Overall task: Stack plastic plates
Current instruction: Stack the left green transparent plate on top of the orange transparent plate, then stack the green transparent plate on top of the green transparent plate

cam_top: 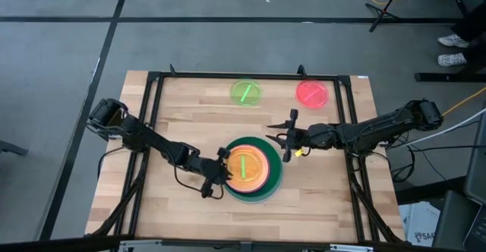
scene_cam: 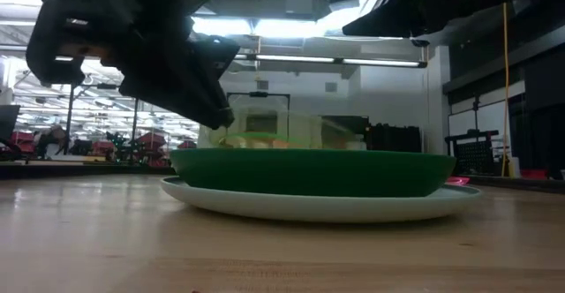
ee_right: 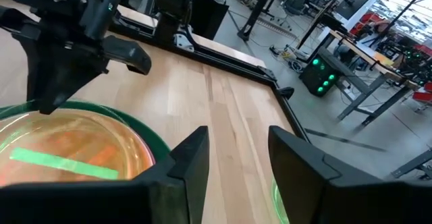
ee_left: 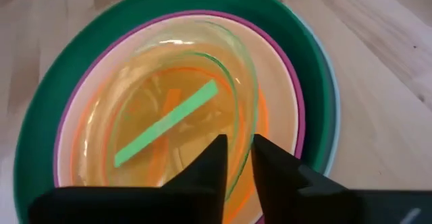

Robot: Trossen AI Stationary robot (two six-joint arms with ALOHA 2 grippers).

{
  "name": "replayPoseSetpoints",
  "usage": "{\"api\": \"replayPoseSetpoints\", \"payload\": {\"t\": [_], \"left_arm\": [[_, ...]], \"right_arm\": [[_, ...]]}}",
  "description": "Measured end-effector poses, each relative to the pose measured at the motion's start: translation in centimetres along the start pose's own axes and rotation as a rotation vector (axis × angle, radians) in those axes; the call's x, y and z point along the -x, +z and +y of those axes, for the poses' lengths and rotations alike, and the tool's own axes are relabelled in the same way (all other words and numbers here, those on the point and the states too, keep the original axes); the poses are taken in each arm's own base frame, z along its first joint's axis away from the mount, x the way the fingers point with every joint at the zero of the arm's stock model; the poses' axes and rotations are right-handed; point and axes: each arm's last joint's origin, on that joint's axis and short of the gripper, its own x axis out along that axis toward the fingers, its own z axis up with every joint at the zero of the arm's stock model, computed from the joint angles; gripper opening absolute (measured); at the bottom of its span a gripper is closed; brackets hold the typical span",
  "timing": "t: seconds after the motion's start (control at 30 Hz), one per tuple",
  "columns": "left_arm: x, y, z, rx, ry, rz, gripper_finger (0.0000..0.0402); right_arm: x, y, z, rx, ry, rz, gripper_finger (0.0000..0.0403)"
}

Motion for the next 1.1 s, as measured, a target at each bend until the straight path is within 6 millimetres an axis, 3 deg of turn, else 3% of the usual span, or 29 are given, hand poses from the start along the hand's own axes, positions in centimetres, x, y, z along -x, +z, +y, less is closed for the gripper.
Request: {"api": "replayPoseSetpoints", "payload": {"t": [0.27, 0.67, 0.9, 1.1], "left_arm": [[1.8, 0.8, 0.5, 0.165, -0.005, -0.041, 0.011], [5.4, 1.4, 3.5, 0.381, 0.045, -0.089, 0.0118], [5.9, 1.4, 4.4, 0.353, 0.126, -0.097, 0.0118], [5.9, 0.8, 6.6, 0.436, 0.361, -0.079, 0.0118]], "right_arm": [[0.0, 0.0, 0.0, -0.001, 0.001, 0.003, 0.0147], [0.0, -0.1, 0.0, -0.001, 0.002, 0.006, 0.0147], [0.0, -0.2, 0.1, 0.002, 0.004, 0.012, 0.0147], [0.0, -0.1, 0.1, 0.002, 0.004, 0.012, 0.0147]]}}
